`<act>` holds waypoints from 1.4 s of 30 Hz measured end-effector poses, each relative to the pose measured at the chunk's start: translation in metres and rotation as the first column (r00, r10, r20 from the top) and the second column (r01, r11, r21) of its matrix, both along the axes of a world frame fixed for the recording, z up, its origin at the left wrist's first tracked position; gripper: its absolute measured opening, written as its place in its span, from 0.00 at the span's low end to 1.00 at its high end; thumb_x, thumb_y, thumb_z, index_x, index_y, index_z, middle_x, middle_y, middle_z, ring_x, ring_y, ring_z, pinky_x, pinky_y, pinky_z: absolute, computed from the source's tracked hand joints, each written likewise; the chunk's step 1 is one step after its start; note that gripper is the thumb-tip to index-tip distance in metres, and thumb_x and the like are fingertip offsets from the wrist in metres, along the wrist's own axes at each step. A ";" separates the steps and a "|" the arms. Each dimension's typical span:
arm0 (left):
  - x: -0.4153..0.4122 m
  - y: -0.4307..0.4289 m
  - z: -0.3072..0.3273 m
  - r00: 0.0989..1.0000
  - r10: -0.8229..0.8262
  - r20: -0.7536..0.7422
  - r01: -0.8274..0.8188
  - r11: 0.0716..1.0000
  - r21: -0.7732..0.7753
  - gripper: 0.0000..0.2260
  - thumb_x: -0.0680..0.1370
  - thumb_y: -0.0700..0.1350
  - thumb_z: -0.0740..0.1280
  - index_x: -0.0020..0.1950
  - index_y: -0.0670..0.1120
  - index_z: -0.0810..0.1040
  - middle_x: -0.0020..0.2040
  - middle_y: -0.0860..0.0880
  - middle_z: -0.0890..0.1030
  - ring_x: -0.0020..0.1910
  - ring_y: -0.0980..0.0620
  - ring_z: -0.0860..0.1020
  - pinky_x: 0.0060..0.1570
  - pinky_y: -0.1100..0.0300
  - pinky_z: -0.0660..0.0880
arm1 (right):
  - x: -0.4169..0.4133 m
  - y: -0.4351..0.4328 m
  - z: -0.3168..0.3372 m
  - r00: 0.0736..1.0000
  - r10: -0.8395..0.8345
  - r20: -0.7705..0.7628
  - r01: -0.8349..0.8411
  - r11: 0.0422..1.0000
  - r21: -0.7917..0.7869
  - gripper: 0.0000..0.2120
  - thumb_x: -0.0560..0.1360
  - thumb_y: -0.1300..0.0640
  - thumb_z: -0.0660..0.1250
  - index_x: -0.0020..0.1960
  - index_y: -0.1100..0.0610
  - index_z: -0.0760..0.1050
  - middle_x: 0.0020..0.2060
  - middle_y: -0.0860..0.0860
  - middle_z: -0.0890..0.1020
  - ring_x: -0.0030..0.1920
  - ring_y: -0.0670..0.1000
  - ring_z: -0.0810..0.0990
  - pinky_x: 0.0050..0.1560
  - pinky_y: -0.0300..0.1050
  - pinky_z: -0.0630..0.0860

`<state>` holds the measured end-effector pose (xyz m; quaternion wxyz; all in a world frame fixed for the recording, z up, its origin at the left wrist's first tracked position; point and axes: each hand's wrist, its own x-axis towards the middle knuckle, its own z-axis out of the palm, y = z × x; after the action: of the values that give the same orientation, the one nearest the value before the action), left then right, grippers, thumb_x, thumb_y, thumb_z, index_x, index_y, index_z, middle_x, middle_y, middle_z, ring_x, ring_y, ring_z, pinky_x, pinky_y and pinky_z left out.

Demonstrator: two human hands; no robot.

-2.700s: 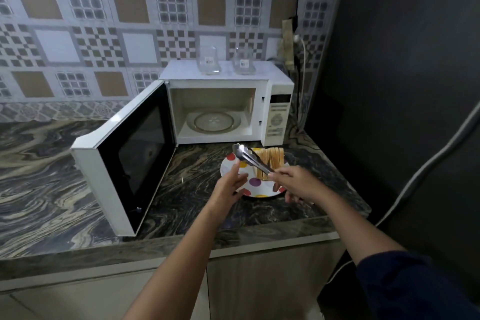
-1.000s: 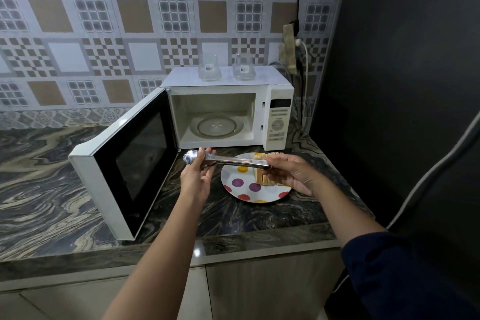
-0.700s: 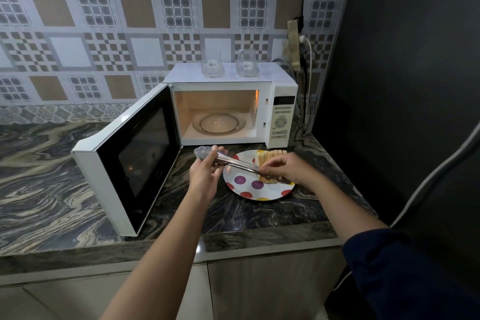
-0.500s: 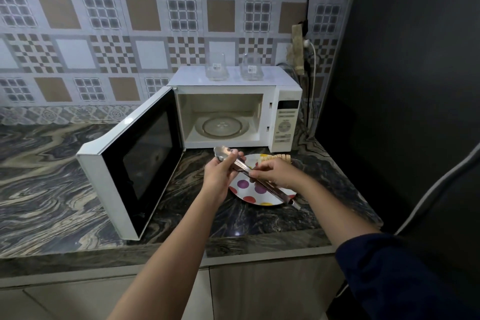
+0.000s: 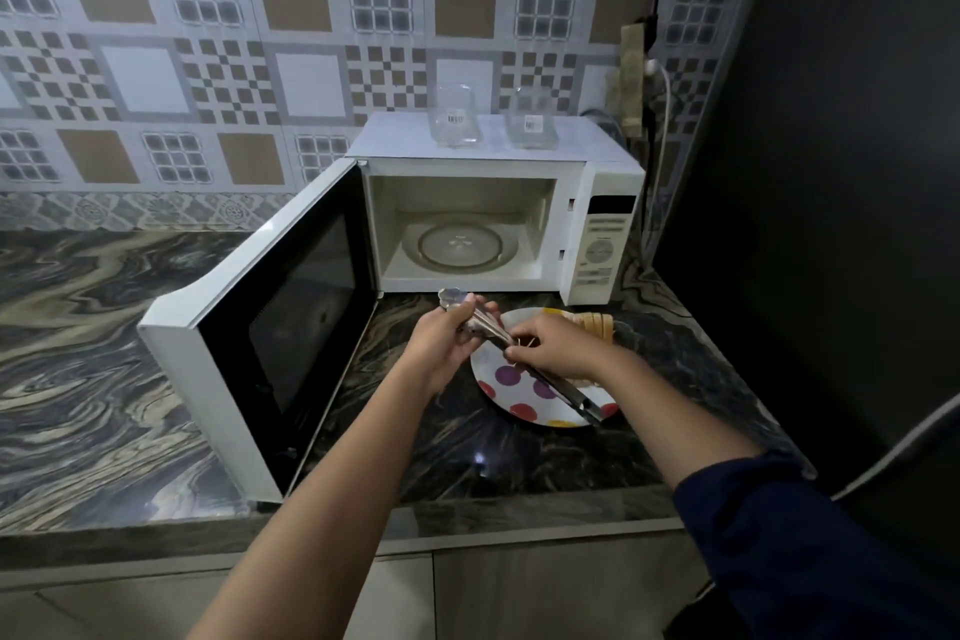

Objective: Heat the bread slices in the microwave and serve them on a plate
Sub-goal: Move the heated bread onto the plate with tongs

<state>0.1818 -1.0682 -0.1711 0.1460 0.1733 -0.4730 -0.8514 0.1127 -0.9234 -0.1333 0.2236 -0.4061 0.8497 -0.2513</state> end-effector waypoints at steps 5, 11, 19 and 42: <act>-0.033 -0.031 -0.012 0.990 0.018 0.140 -0.005 0.995 -0.097 0.12 0.81 0.45 0.59 0.45 0.40 0.78 0.44 0.43 0.80 0.43 0.49 0.79 0.52 0.56 0.75 | -0.025 -0.028 -0.016 0.996 -0.077 -0.042 0.078 0.997 0.021 0.08 0.77 0.59 0.62 0.49 0.61 0.78 0.44 0.59 0.83 0.46 0.56 0.82 0.49 0.49 0.77; -0.042 -0.064 -0.088 0.863 0.302 0.404 0.123 0.651 -0.749 0.16 0.82 0.44 0.55 0.60 0.36 0.76 0.61 0.36 0.77 0.62 0.39 0.74 0.58 0.57 0.69 | -0.050 -0.057 -0.055 0.968 -0.247 -0.036 0.250 0.960 0.130 0.06 0.77 0.59 0.63 0.47 0.61 0.77 0.38 0.57 0.79 0.44 0.56 0.79 0.35 0.40 0.67; -0.027 -0.070 -0.153 0.834 0.402 0.378 0.355 0.134 -0.925 0.23 0.81 0.49 0.57 0.73 0.41 0.63 0.75 0.41 0.60 0.74 0.42 0.59 0.73 0.52 0.55 | -0.060 -0.085 -0.102 0.870 -0.478 -0.117 0.491 0.827 0.274 0.21 0.74 0.61 0.65 0.66 0.64 0.69 0.61 0.61 0.74 0.59 0.61 0.76 0.55 0.49 0.74; -0.046 -0.051 -0.132 0.743 0.517 0.424 0.335 0.261 -0.905 0.19 0.79 0.46 0.59 0.67 0.39 0.69 0.73 0.40 0.63 0.71 0.42 0.62 0.71 0.52 0.59 | -0.111 -0.054 -0.045 0.811 -0.504 -0.295 0.500 0.861 -0.096 0.09 0.76 0.63 0.58 0.37 0.60 0.71 0.38 0.57 0.73 0.38 0.55 0.75 0.36 0.42 0.68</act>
<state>0.1354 -1.1188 -0.3031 0.0963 0.3655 -0.8916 -0.2494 0.0015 -0.9774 -0.1779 0.0103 -0.2033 0.9492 -0.2401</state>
